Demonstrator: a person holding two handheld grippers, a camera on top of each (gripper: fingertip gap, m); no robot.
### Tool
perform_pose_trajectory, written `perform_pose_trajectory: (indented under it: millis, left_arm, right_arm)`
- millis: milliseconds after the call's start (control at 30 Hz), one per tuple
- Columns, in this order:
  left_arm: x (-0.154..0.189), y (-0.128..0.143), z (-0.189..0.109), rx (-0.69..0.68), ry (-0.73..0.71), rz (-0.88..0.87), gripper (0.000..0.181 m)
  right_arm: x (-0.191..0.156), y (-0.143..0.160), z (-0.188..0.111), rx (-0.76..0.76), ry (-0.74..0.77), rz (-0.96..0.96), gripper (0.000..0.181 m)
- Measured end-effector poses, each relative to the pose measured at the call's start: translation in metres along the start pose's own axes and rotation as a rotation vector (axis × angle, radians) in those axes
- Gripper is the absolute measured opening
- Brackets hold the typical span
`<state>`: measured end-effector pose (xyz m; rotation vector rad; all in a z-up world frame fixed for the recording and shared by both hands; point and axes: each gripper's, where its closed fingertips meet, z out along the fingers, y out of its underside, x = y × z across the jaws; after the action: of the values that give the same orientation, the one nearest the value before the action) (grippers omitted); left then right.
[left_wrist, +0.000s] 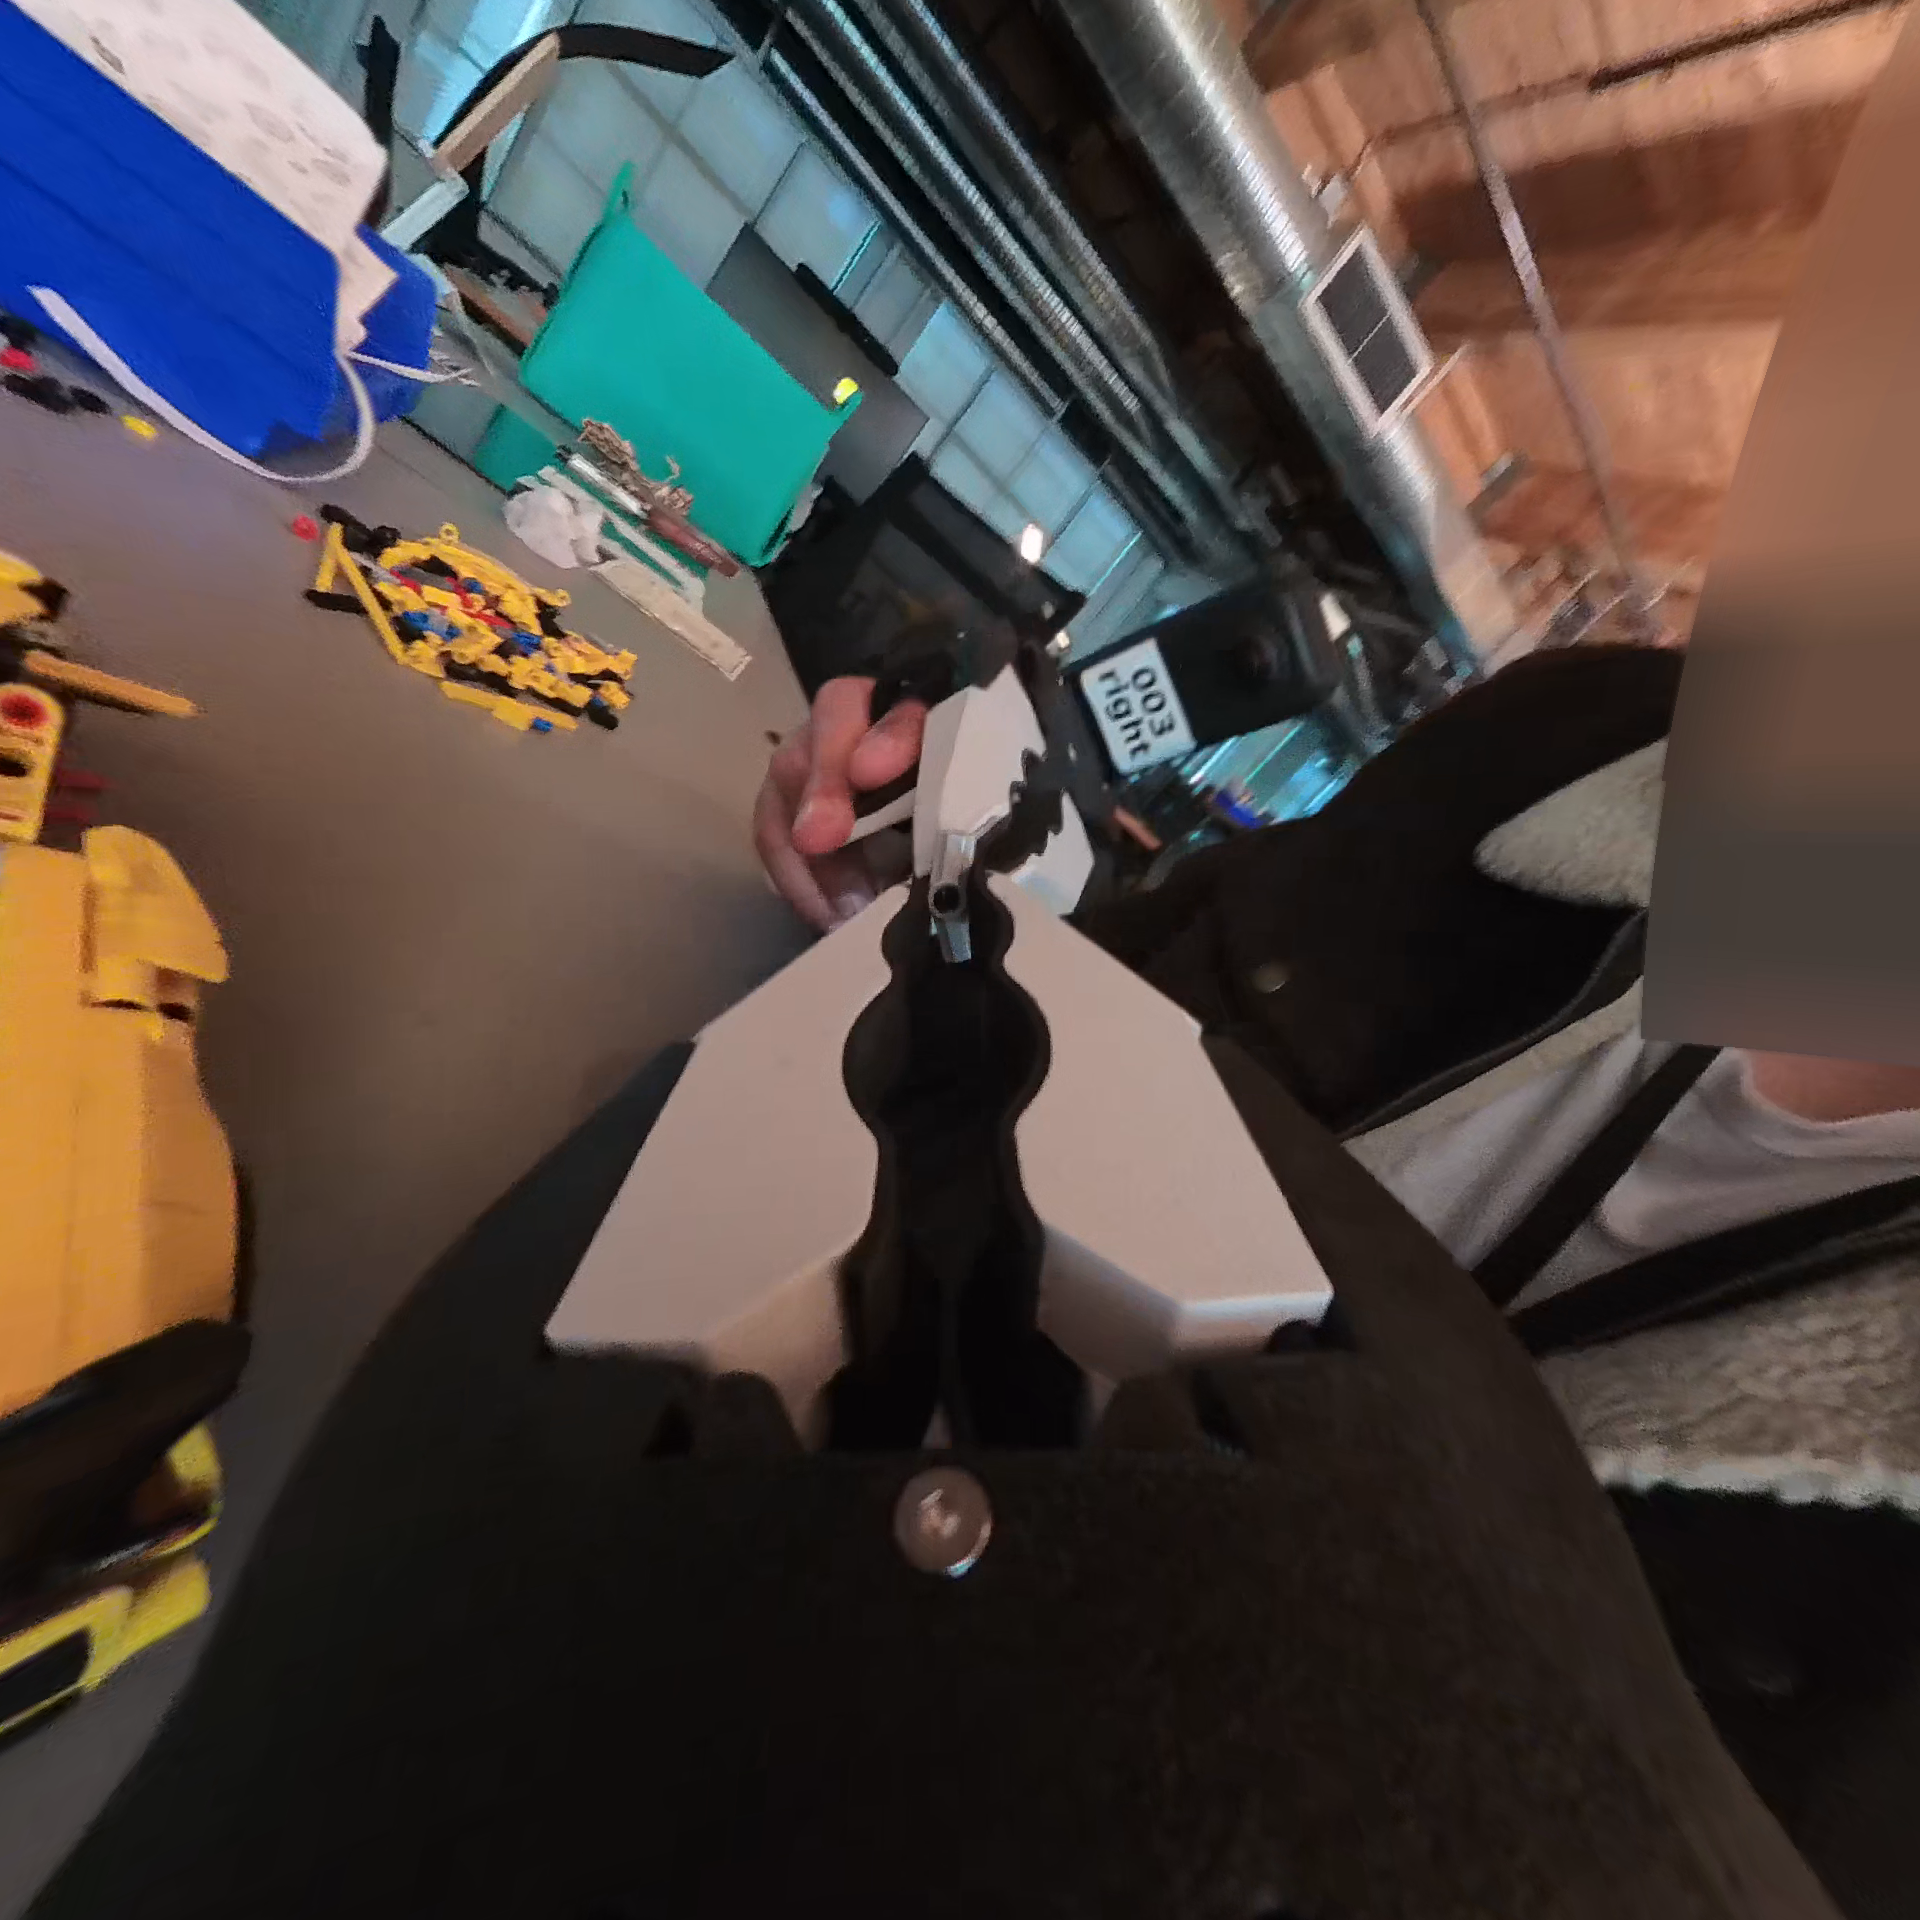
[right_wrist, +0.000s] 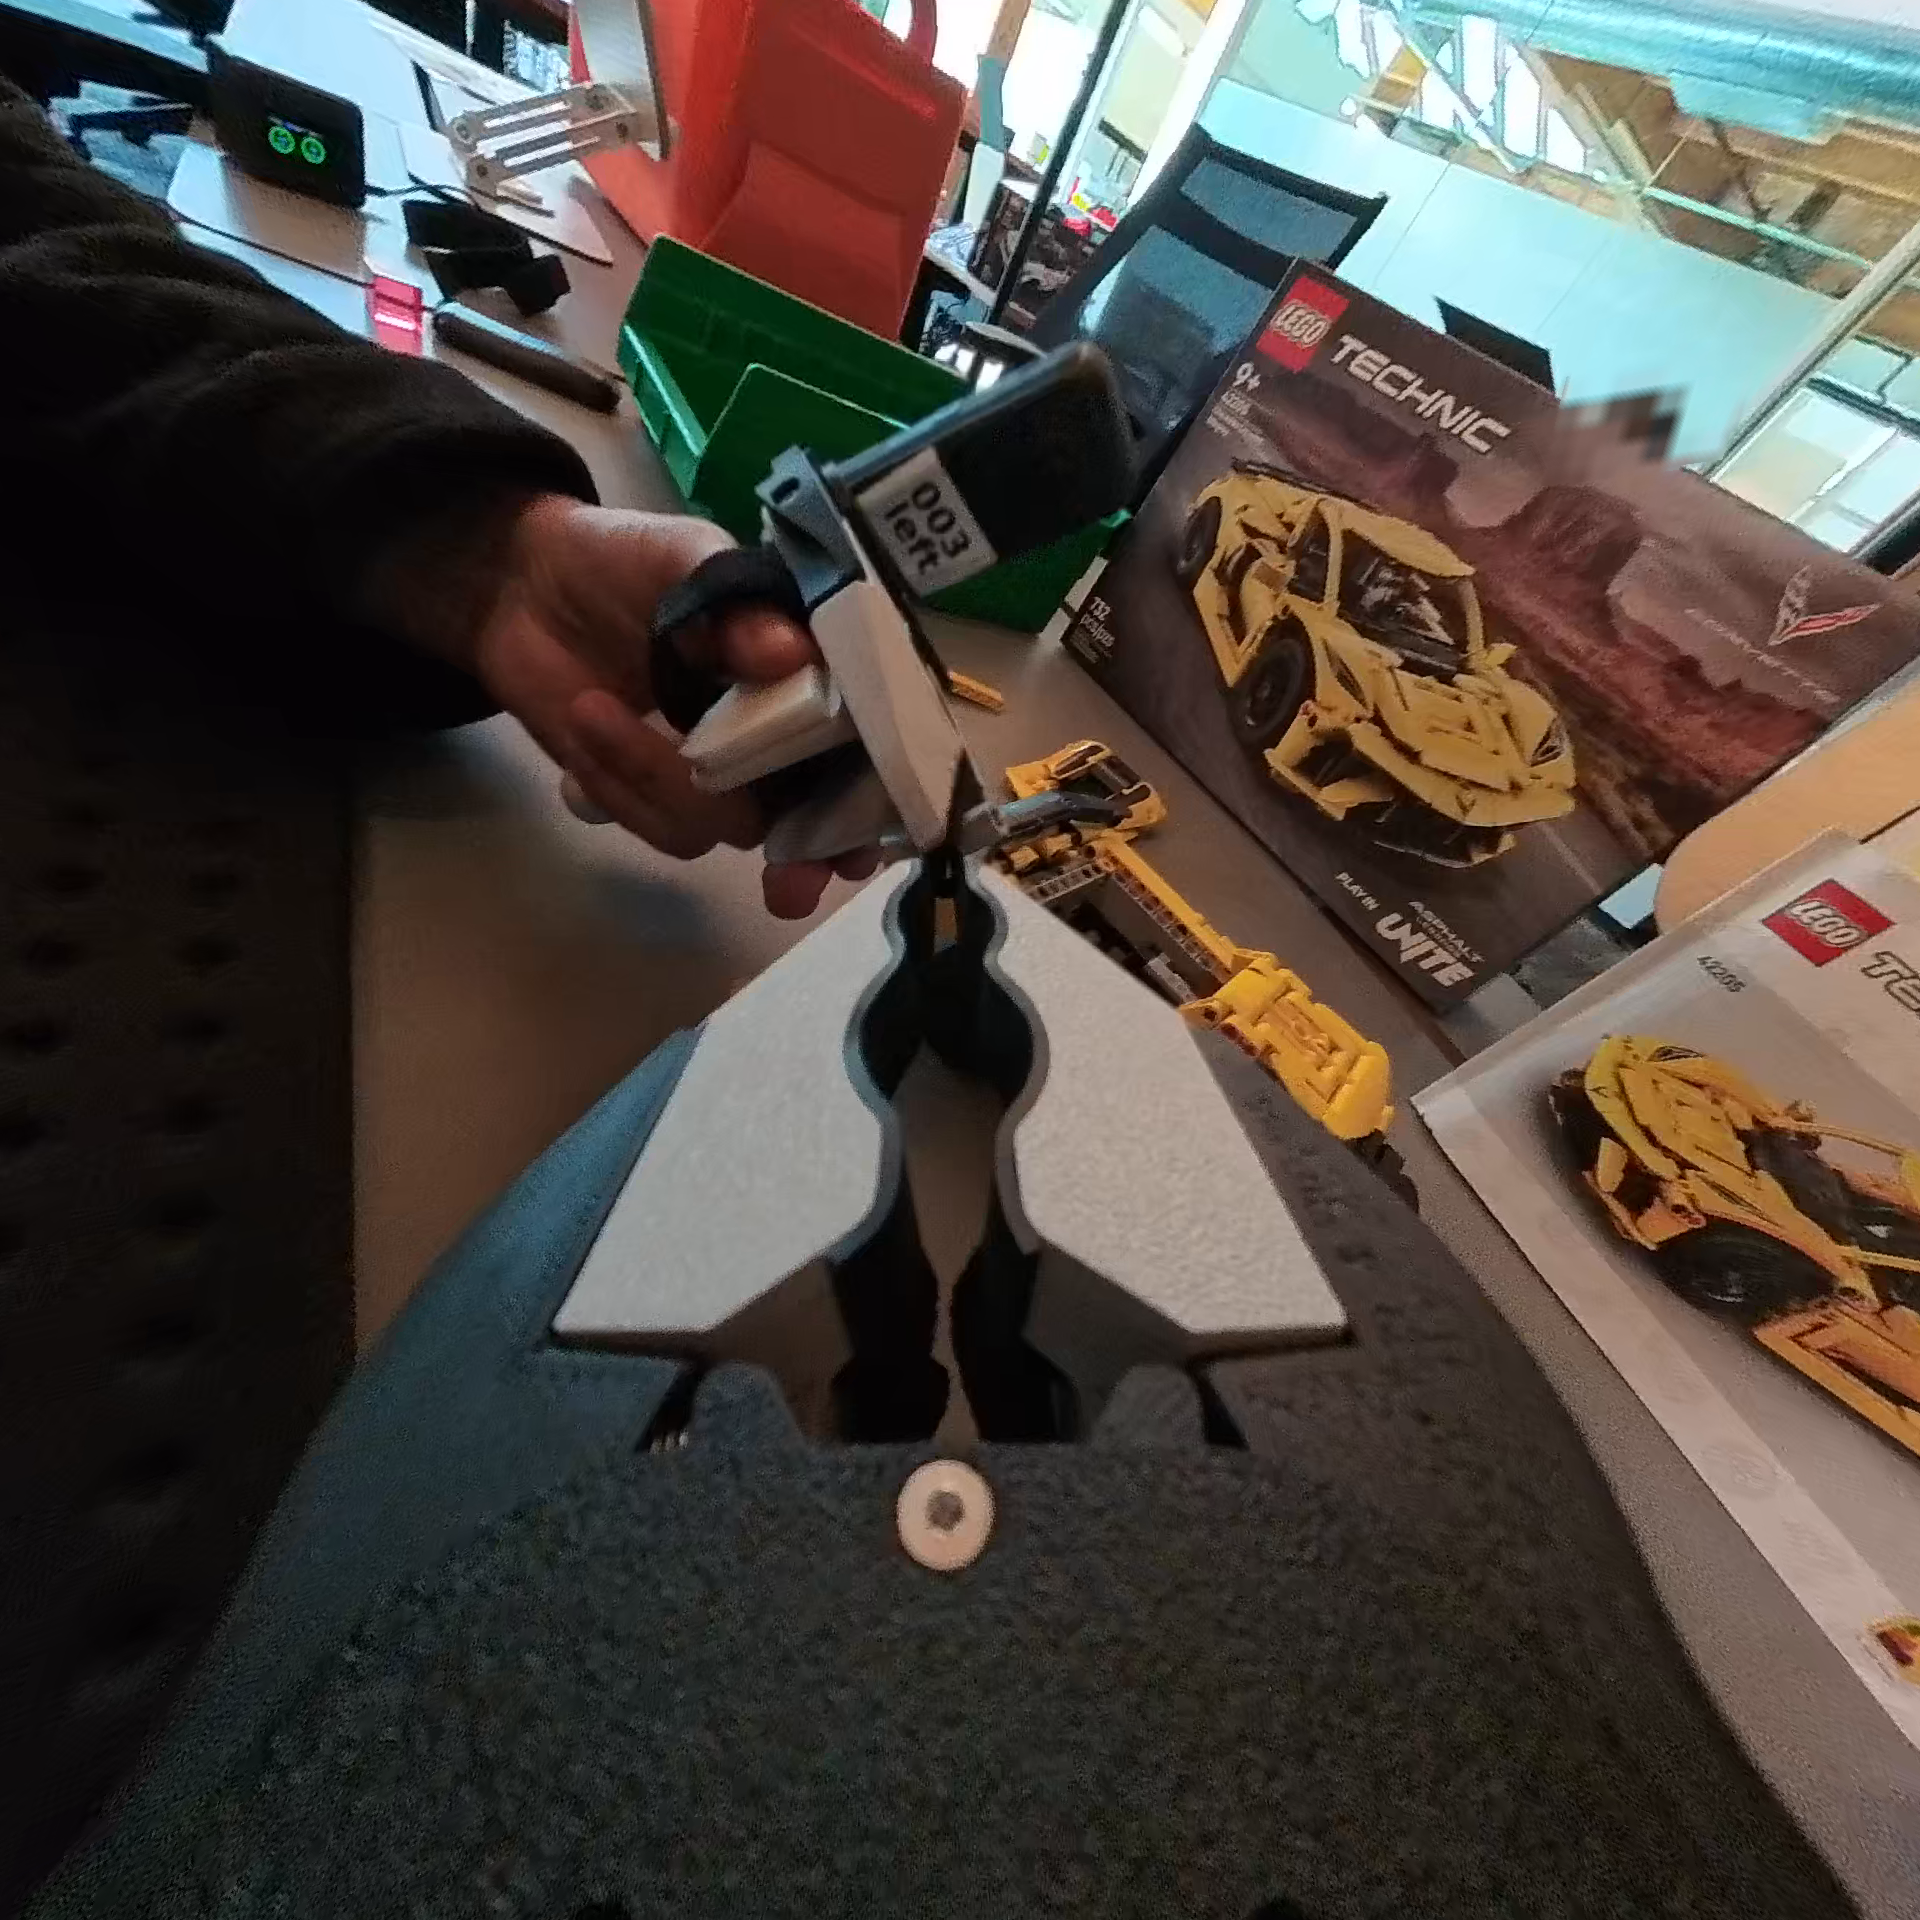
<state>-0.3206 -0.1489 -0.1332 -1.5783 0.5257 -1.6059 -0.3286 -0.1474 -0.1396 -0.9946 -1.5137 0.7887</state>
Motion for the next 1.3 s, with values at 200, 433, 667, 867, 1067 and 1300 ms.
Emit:
perform_pose_trajectory:
  millis: [200, 433, 667, 867, 1067, 1300]
  left_arm:
    - [-0.014, -0.047, -0.065, 0.23, -0.144, 0.064, 0.006]
    - [0.002, -0.002, -0.022, 0.004, -0.124, 0.237, 0.007]
    - [-0.02, 0.02, -0.001, -0.189, -0.306, 0.386, 0.007]
    - [-0.047, 0.016, 0.06, -0.517, -0.45, 0.303, 0.007]
    - [-0.107, -0.006, 0.194, -0.634, -0.438, 0.243, 0.007]
    - [-0.203, -0.007, 0.296, -0.712, -0.585, 0.109, 0.007]
  right_arm:
    - [0.055, 0.012, -0.056, 0.067, 0.087, 0.185, 0.002]
    - [0.136, 0.124, -0.119, -0.35, 0.354, 0.32, 0.003]
    - [0.179, 0.231, -0.246, -0.859, 0.628, 0.525, 0.034]
    - [0.207, 0.189, -0.298, -0.64, 0.766, 0.636, 0.03]
    - [0.218, 0.133, -0.307, -0.391, 0.768, 0.667, 0.02]
    - [0.209, 0.144, -0.328, -0.434, 0.757, 0.646, 0.014]
